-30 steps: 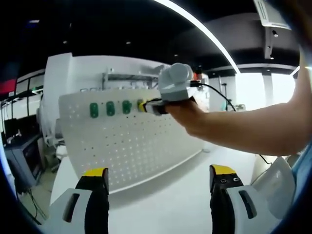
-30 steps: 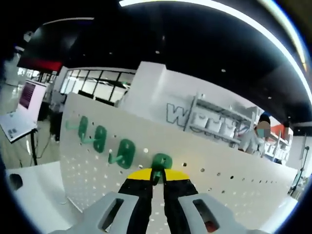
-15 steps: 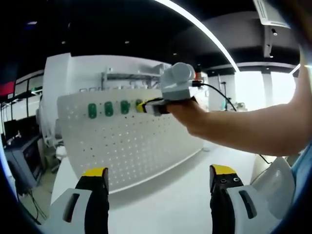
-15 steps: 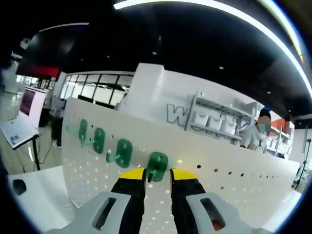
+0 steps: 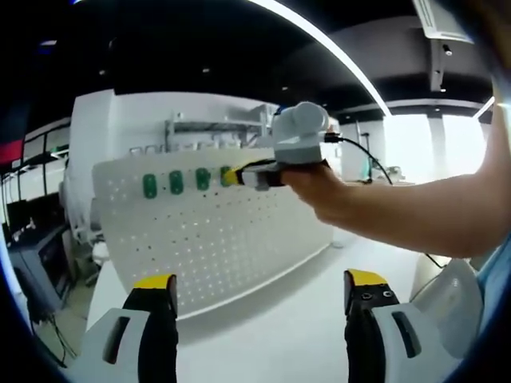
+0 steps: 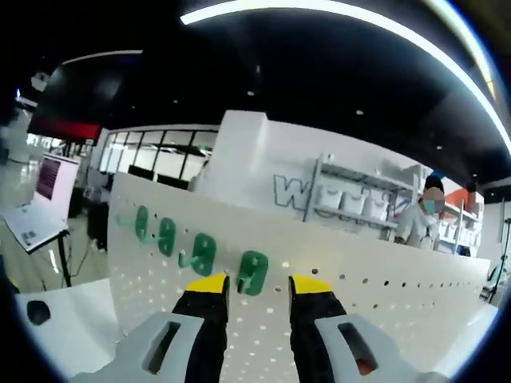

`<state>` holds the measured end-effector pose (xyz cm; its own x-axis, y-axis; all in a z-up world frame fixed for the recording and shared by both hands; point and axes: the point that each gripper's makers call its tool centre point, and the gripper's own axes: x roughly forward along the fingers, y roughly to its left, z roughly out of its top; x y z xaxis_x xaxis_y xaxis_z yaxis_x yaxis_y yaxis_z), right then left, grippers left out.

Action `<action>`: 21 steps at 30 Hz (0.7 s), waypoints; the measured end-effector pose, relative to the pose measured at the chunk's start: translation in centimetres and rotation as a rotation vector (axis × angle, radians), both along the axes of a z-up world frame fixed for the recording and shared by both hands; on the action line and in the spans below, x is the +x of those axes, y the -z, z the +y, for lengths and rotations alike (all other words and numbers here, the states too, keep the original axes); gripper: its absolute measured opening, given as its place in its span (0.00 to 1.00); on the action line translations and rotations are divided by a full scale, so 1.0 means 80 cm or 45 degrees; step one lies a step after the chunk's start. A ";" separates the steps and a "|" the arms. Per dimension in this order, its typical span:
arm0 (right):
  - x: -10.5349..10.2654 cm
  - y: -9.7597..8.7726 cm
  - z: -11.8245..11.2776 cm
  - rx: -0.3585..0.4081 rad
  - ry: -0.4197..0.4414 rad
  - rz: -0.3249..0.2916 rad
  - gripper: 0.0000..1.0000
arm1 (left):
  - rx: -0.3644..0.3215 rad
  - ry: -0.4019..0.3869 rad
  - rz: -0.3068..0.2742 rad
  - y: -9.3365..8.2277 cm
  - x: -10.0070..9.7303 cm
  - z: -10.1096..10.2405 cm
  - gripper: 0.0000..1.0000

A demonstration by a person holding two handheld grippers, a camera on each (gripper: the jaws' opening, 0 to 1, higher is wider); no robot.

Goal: Insert the hook assembly into the mounting plate slot until the hook locks in place.

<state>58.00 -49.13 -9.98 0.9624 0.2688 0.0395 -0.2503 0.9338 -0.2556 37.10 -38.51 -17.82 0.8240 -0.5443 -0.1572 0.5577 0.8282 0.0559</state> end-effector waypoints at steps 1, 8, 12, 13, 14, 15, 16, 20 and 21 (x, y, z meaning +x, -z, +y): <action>-0.002 0.000 -0.001 -0.002 -0.001 0.000 0.29 | 0.000 0.000 -0.001 0.000 0.000 0.000 0.88; -0.007 0.001 -0.011 0.035 -0.012 0.008 0.34 | 0.004 -0.006 -0.006 -0.003 -0.002 -0.001 0.88; -0.014 0.000 -0.010 0.054 -0.052 0.016 0.38 | 0.008 -0.007 -0.007 -0.004 -0.002 -0.003 0.88; -0.015 -0.001 -0.011 0.054 -0.057 0.015 0.37 | 0.010 -0.007 -0.007 -0.005 -0.003 -0.004 0.88; -0.018 -0.002 -0.011 0.055 -0.068 0.012 0.37 | 0.011 -0.007 -0.009 -0.006 -0.003 -0.004 0.88; -0.019 -0.004 -0.013 0.062 -0.074 0.010 0.38 | 0.010 -0.008 -0.011 -0.006 -0.003 -0.005 0.88; -0.020 -0.004 -0.014 0.072 -0.082 0.013 0.39 | 0.010 -0.009 -0.011 -0.007 -0.003 -0.005 0.88; -0.025 -0.008 -0.020 0.100 -0.108 0.031 0.41 | 0.012 -0.012 -0.016 -0.010 -0.003 -0.007 0.88; -0.028 -0.008 -0.019 0.102 -0.125 0.042 0.42 | 0.012 -0.014 -0.017 -0.011 -0.003 -0.007 0.89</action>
<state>55.76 -50.69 -9.36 0.9326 0.3593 0.0331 -0.3489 0.9214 -0.1711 36.87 -39.04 -16.96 0.8319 -0.5340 -0.1510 0.5480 0.8335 0.0713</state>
